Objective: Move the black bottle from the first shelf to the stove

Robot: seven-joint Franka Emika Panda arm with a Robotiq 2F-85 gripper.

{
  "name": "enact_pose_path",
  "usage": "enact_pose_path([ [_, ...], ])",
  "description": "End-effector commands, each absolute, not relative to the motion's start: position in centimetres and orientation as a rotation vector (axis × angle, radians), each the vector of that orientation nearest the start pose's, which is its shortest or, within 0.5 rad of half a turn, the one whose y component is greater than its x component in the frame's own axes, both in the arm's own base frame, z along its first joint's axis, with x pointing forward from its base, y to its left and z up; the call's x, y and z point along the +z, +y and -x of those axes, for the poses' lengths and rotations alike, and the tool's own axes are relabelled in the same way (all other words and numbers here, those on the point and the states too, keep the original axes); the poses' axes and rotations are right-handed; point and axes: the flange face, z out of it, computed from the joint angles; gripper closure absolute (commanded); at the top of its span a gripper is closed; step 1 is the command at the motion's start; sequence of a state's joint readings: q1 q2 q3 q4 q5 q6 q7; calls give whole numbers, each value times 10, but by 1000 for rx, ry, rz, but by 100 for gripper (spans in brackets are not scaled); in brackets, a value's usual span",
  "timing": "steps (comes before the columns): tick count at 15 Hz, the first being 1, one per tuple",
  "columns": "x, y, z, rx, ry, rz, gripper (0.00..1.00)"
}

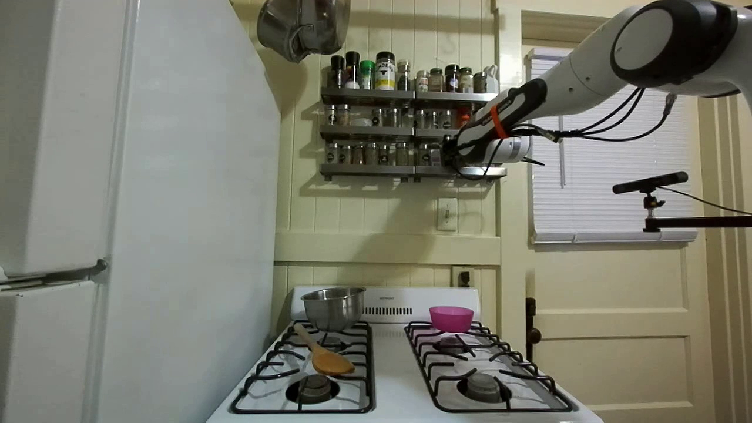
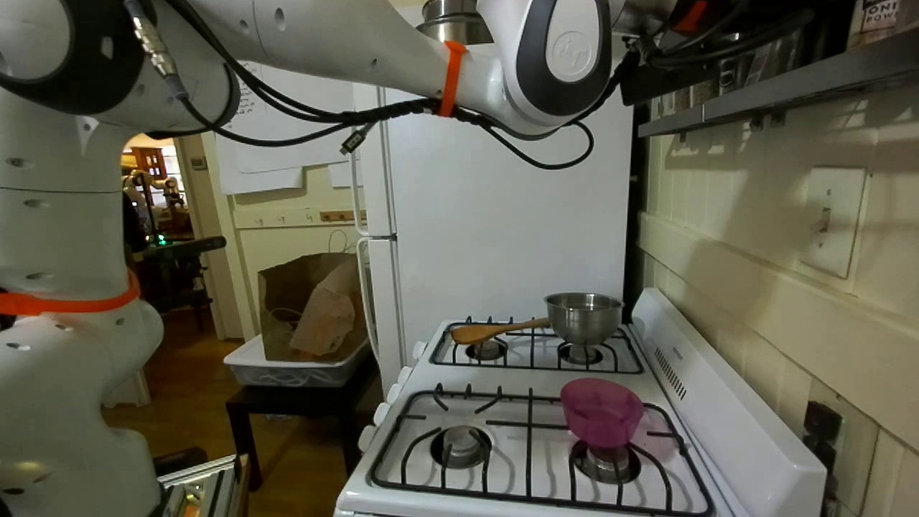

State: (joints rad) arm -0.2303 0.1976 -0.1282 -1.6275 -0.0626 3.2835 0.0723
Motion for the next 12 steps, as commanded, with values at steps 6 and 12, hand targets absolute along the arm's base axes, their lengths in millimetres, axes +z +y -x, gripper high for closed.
enact_pose_path([
  [6,693,-211,-604,-2073,434,2658,81],
  [12,705,-210,-598,-2015,430,2743,81],
])
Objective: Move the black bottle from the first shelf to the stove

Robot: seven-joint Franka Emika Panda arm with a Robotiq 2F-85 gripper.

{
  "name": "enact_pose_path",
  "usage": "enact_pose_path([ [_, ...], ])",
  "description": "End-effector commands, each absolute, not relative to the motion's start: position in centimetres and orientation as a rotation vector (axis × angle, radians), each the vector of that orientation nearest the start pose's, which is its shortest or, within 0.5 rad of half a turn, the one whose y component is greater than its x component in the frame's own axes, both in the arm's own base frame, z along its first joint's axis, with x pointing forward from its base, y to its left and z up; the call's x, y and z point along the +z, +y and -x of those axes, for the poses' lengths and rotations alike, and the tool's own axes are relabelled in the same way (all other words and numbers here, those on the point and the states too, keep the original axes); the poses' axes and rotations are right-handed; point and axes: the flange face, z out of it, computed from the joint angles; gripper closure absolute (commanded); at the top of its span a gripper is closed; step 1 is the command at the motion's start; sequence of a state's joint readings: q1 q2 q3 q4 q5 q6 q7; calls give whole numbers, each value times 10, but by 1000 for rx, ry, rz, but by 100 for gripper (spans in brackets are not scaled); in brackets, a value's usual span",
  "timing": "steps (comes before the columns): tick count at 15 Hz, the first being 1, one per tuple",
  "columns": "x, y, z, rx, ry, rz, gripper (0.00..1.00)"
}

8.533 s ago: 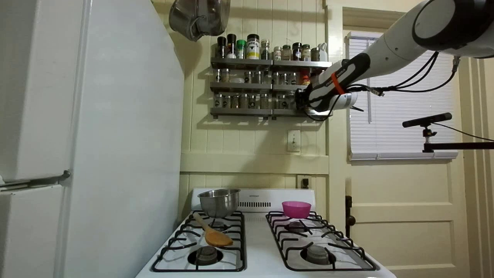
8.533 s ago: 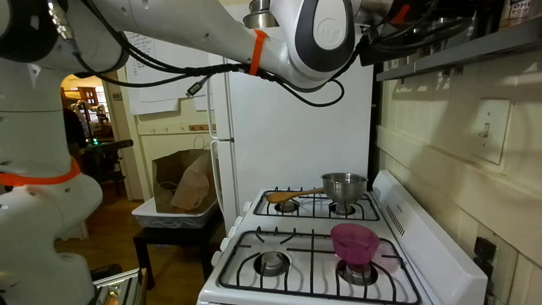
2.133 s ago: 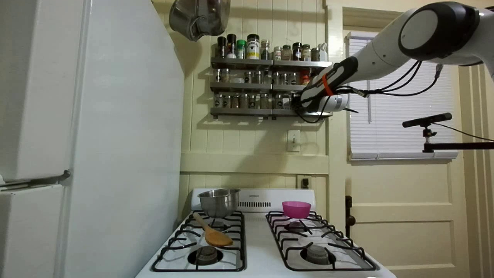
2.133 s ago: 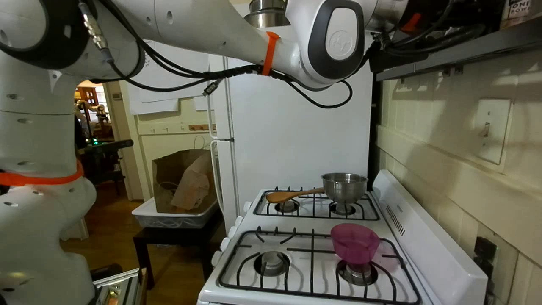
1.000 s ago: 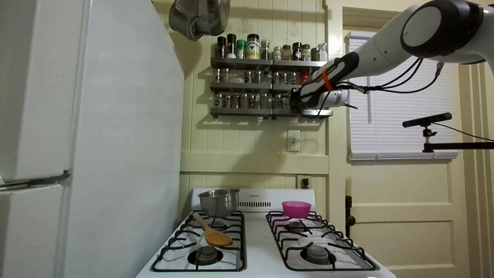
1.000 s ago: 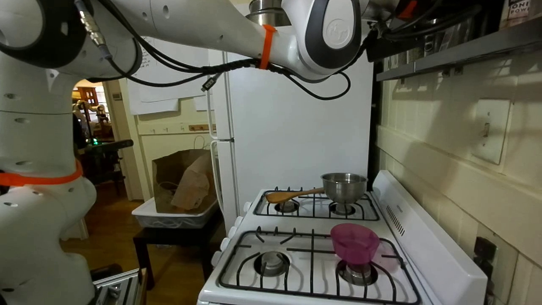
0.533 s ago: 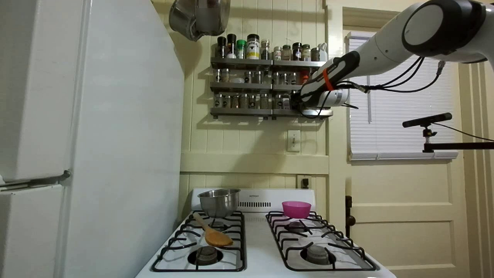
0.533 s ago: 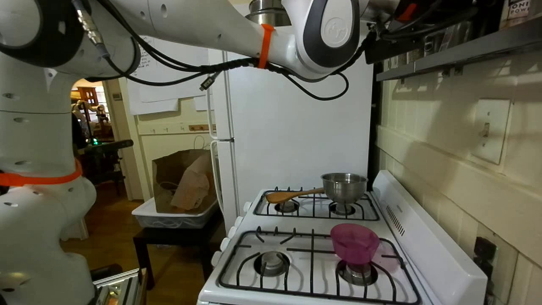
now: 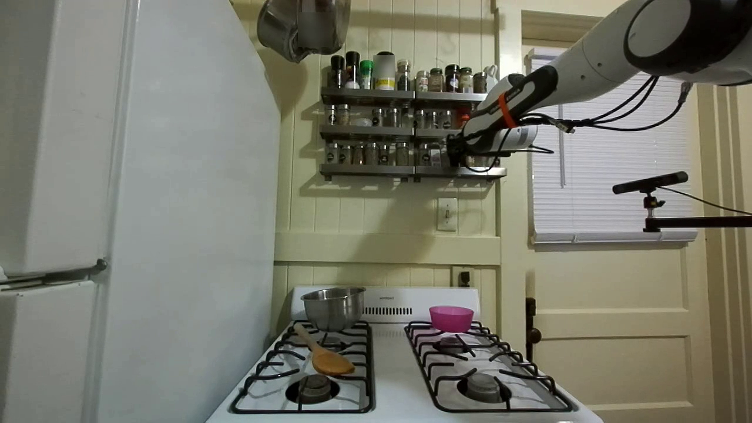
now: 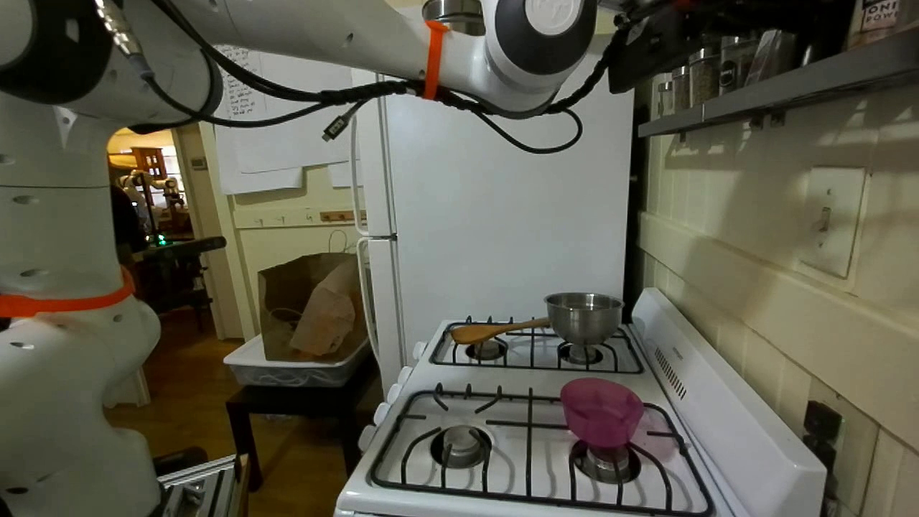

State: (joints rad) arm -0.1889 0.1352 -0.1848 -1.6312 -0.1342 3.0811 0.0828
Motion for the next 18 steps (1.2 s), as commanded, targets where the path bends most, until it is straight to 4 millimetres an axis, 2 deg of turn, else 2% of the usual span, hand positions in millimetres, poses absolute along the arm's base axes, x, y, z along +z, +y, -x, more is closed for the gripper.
enact_pose_path([
  [1,706,-209,-598,-2010,431,2749,81],
  [10,711,-192,-600,-2029,298,2800,81],
  [18,711,-187,-594,-2015,144,2905,81],
])
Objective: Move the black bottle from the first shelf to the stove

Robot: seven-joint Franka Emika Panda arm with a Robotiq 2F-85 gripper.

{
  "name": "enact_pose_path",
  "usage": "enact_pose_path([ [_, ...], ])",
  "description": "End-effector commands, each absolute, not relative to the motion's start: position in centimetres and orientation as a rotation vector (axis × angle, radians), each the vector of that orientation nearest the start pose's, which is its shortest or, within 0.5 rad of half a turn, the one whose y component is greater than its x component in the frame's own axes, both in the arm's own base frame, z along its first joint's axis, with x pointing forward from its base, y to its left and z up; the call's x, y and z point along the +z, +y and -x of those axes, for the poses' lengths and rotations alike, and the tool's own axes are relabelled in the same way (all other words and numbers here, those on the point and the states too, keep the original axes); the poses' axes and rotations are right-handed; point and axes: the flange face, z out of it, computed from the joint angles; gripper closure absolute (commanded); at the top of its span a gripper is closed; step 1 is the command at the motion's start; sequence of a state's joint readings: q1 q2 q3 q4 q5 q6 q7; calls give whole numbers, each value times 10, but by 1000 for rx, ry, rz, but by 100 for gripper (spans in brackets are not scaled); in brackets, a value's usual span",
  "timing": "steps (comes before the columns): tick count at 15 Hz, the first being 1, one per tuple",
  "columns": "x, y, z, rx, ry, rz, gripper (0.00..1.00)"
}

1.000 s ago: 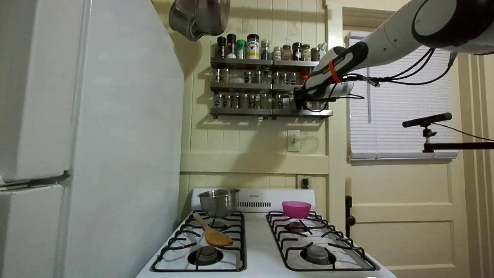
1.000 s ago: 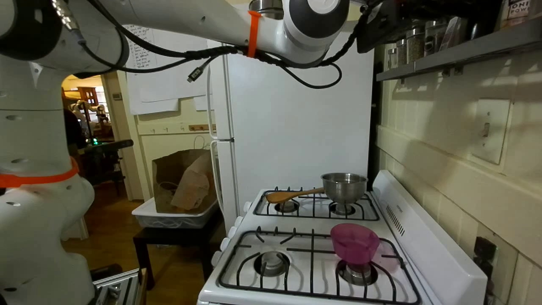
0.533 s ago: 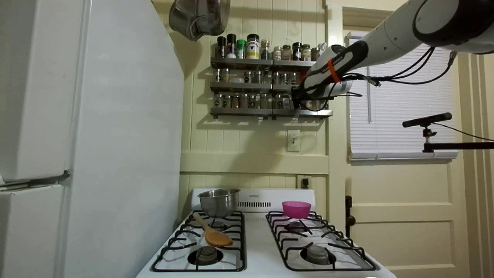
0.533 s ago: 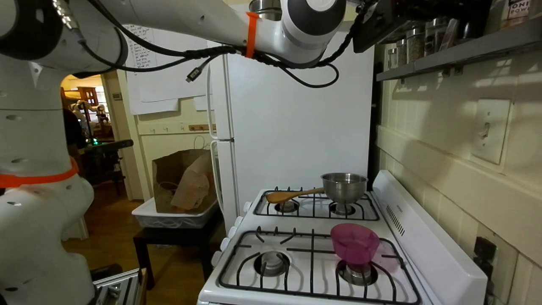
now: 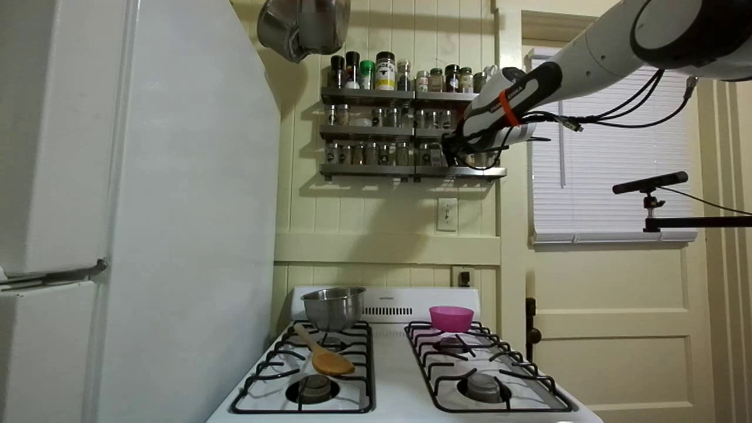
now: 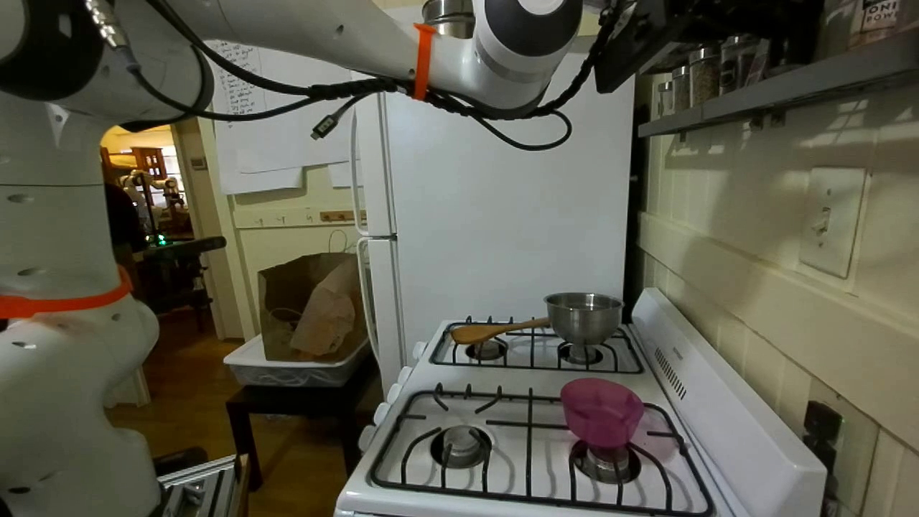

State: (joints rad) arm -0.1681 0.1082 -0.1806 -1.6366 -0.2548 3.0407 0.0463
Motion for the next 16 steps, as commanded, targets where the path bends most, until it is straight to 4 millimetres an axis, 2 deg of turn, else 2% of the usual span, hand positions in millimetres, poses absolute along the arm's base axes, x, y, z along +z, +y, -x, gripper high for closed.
enact_pose_path([
  [1,711,-188,-593,-2013,137,2917,81],
  [12,715,-189,-571,-2012,-37,3001,81],
  [16,715,-184,-565,-1979,-118,3029,81],
])
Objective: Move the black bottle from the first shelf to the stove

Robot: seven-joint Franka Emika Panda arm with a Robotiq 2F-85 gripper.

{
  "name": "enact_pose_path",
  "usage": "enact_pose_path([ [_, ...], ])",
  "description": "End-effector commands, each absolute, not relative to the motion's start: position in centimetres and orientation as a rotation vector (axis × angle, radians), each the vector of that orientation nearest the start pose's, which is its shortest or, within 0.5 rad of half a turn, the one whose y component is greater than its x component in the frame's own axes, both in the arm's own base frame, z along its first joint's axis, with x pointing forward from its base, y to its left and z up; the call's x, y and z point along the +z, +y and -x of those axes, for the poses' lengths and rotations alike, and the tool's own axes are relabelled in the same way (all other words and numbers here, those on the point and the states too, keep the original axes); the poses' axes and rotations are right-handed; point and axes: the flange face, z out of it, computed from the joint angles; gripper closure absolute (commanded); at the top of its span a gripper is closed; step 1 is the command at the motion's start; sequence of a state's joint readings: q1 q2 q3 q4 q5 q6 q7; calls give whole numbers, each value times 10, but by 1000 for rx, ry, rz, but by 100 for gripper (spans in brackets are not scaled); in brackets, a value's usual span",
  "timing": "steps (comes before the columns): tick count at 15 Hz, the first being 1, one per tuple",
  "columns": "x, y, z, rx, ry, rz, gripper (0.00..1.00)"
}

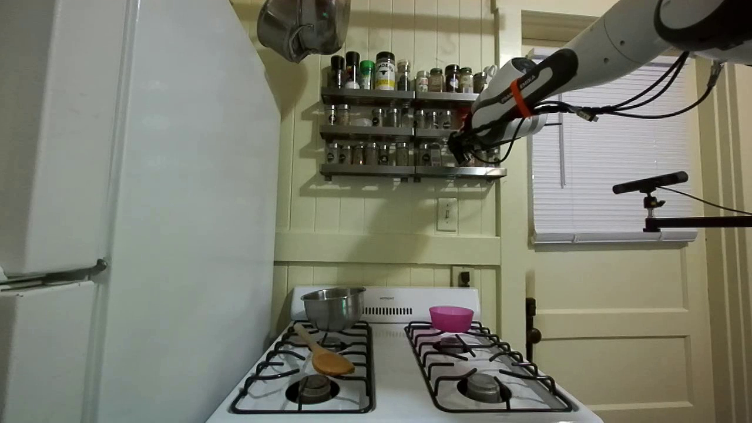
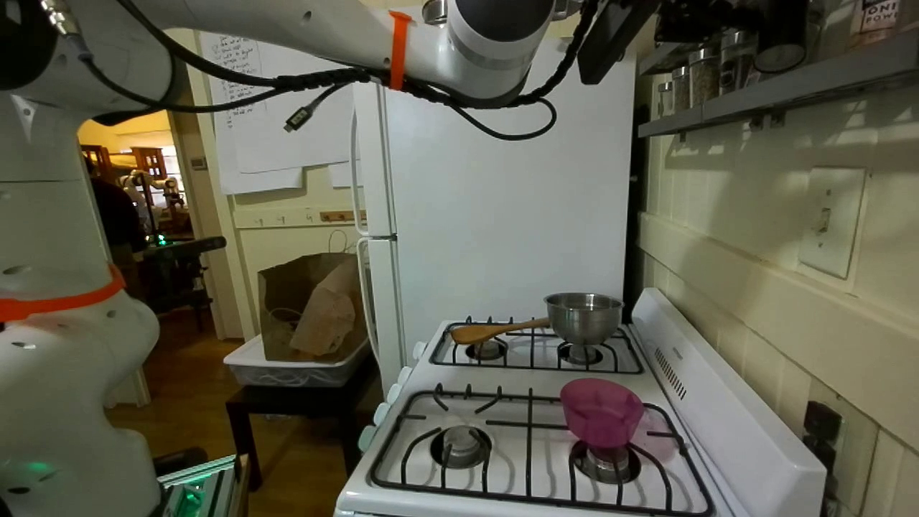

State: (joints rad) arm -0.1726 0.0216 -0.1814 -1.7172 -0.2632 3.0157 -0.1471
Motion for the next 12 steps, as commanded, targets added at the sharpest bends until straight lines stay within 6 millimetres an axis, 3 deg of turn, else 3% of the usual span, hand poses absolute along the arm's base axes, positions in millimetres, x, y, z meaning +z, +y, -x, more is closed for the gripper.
enact_pose_path([
  [1,714,-181,-563,-1959,-133,3036,81],
  [7,721,-175,-548,-1846,-175,3084,81],
  [12,732,-164,-528,-1641,-33,2970,81],
])
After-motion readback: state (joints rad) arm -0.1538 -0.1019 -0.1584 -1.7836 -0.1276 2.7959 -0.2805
